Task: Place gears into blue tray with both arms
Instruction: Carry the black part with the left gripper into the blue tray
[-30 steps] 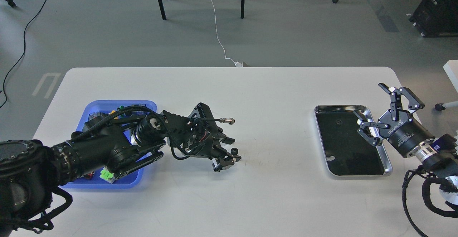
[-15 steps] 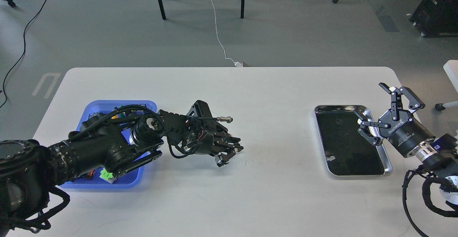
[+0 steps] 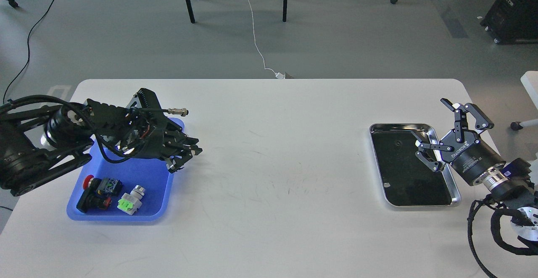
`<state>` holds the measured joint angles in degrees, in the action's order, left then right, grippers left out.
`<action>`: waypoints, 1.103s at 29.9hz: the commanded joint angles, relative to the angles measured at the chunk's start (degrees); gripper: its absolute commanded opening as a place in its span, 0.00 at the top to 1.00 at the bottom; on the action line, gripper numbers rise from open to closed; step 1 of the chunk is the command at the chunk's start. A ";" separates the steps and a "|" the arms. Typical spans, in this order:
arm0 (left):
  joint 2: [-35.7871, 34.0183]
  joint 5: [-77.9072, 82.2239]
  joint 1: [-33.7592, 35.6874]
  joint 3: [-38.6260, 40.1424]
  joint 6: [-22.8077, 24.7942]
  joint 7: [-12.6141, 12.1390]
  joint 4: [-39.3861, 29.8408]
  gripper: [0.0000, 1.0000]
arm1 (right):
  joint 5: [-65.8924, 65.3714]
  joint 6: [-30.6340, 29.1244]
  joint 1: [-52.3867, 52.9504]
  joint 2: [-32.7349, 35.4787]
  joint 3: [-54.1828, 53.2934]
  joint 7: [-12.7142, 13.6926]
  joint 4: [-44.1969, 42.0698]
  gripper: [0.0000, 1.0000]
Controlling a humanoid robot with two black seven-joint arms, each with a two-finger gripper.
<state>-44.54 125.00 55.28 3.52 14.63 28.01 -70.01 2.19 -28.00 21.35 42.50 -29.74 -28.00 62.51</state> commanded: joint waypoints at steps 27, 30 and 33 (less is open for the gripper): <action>-3.80 0.00 -5.62 -0.01 -0.30 -0.01 10.25 0.82 | 0.01 0.00 0.00 -0.66 0.30 0.00 -0.02 0.01; -3.45 0.00 -5.71 0.52 -0.47 -0.01 12.17 0.80 | 0.01 0.00 -0.09 -0.66 0.30 0.00 -0.02 0.02; -1.43 0.00 -5.71 0.35 -1.09 -0.01 14.37 0.78 | 0.01 0.00 -0.26 -0.66 0.38 0.00 -0.02 0.01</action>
<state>-47.56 125.00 49.61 3.88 14.13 27.98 -57.50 2.20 -28.00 21.27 41.84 -29.44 -28.00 62.50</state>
